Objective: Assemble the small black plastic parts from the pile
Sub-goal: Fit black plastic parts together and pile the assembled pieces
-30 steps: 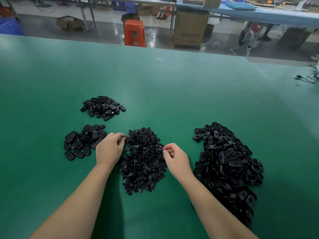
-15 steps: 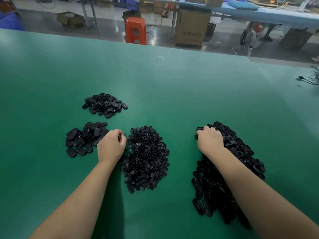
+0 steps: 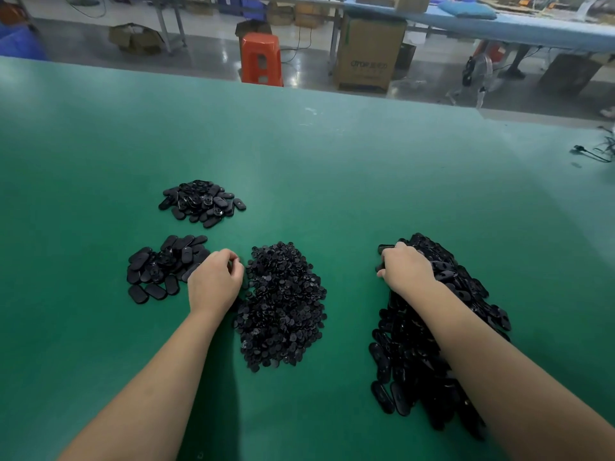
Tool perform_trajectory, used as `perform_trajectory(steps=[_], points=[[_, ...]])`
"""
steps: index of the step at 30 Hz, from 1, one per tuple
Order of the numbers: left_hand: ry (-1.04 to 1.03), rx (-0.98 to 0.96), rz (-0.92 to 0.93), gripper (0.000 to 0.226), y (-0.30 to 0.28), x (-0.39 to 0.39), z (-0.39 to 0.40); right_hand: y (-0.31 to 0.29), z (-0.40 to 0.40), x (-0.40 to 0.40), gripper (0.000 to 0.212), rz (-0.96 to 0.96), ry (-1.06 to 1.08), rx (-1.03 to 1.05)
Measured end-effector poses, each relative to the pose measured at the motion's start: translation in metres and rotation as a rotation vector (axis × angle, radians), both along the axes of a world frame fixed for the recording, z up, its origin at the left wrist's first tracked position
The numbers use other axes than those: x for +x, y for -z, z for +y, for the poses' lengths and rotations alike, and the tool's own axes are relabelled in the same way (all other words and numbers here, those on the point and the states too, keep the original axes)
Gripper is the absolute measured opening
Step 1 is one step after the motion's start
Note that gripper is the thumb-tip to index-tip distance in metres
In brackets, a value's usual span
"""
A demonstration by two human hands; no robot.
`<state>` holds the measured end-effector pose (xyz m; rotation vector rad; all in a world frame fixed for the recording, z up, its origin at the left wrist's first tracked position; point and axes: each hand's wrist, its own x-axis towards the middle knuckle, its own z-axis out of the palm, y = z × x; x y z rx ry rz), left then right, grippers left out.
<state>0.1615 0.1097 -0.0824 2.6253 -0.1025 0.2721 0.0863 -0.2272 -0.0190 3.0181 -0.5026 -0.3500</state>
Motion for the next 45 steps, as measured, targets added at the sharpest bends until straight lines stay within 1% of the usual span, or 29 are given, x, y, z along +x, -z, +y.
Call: perform_trajectory(steps=[3, 8, 15, 19, 21, 23, 25, 31, 36, 41, 43, 45], points=[[-0.002, -0.014, 0.008, 0.013, 0.000, 0.000, 0.000, 0.000, -0.002, -0.003, 0.032, -0.030, 0.002, 0.012], [-0.021, -0.073, 0.017, 0.010, 0.001, 0.000, 0.001, -0.002, -0.007, -0.004, 0.035, -0.055, 0.001, 0.053], [-0.013, -0.069, 0.017, 0.010, 0.002, 0.001, 0.000, -0.003, -0.010, -0.007, 0.030, -0.045, -0.067, 0.026], [-0.008, -0.056, 0.020, 0.011, 0.002, 0.001, 0.000, -0.003, -0.011, -0.005, 0.030, -0.034, -0.067, 0.089], [-0.006, -0.055, 0.021, 0.011, 0.002, 0.001, 0.000, -0.004, -0.014, -0.003, 0.033, 0.015, -0.069, 0.137], [-0.006, -0.052, 0.020, 0.011, 0.002, 0.001, 0.000, -0.007, -0.017, -0.002, 0.044, 0.109, -0.088, 0.170], [-0.006, -0.052, 0.021, 0.011, 0.002, 0.001, 0.000, -0.007, -0.019, -0.001, 0.049, 0.157, -0.102, 0.181], [-0.004, -0.048, 0.024, 0.011, 0.002, 0.001, 0.000, -0.004, -0.018, -0.003, 0.041, 0.088, -0.085, 0.212], [-0.002, -0.050, 0.016, 0.011, 0.004, 0.002, 0.000, -0.008, -0.018, -0.004, 0.028, 0.038, -0.064, 0.239], [0.002, -0.047, 0.017, 0.010, 0.005, 0.002, 0.001, -0.014, -0.015, -0.003, 0.010, -0.030, -0.070, 0.301], [0.003, -0.046, 0.011, 0.010, 0.005, 0.002, 0.001, -0.015, -0.015, -0.002, 0.012, -0.028, -0.053, 0.338], [0.005, -0.044, 0.010, 0.010, 0.005, 0.002, 0.001, -0.015, -0.014, -0.002, 0.018, -0.017, -0.044, 0.356]])
